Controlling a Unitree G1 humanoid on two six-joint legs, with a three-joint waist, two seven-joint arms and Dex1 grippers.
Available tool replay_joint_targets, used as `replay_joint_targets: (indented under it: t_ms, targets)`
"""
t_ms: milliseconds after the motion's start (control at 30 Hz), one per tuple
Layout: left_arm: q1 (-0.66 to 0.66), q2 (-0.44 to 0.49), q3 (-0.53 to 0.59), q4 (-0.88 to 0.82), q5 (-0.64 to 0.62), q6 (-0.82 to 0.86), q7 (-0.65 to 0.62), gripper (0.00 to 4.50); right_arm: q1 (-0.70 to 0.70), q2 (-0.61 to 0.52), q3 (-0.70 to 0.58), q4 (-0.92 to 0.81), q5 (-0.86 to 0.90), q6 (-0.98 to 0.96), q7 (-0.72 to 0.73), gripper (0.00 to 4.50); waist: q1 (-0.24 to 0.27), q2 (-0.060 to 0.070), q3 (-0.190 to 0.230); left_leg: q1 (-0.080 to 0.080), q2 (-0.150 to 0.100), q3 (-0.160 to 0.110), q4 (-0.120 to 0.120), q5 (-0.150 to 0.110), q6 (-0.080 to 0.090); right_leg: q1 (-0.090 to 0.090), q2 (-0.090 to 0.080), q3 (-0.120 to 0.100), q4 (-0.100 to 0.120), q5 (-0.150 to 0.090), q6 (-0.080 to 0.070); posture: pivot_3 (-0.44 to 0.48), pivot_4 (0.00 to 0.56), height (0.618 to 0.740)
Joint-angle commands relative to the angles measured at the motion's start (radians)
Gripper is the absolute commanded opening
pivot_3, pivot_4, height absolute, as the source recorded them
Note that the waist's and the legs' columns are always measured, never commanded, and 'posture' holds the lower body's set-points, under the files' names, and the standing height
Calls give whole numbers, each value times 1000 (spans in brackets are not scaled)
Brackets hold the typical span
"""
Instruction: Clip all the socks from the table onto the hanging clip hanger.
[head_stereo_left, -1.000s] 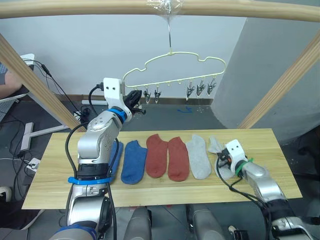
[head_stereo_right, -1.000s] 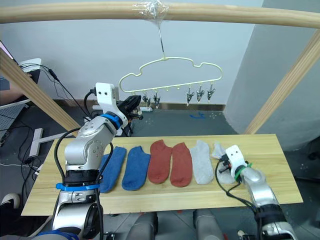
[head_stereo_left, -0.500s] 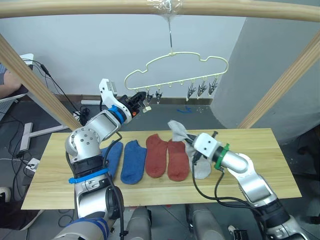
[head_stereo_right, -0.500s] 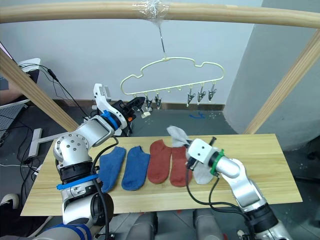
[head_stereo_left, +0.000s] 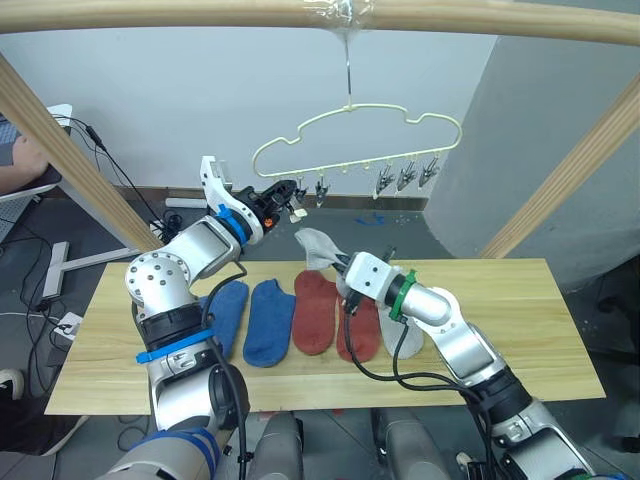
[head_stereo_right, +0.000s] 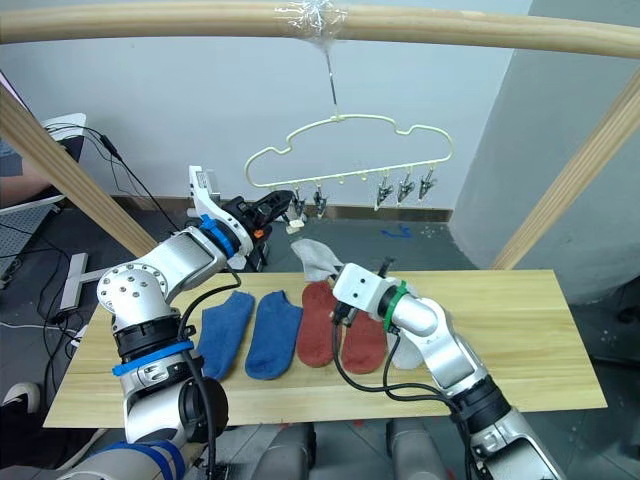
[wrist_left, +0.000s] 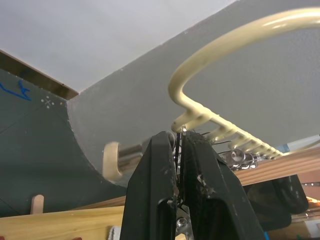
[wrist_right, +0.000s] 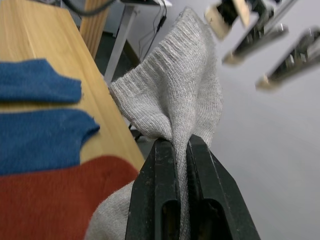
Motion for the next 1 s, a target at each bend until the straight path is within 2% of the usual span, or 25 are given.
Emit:
replay_joint_targets:
  t_ms: [33, 700, 1000]
  targets:
    - [-1, 18, -12, -35, -27, -3, -4, 0, -22, 6, -12, -13, 1, -29, -8, 17, 3, 0, 0, 0, 0, 0, 0, 0, 0, 0, 0, 0, 0, 0, 0, 52, 244, 740]
    - [16, 34, -75, -62, -23, -45, -38, 0, -74, 29, -21, 24, -5, -40, -26, 17, 4, 0, 0, 0, 0, 0, 0, 0, -1, 0, 0, 0, 0, 0, 0, 63, 243, 740]
    - [47, 50, -82, -89, -57, -29, -34, 2932, -73, 44, -17, 43, -8, -45, -37, 0, 5, 0, 0, 0, 0, 0, 0, 0, -1, 0, 0, 0, 0, 0, 0, 78, 239, 740]
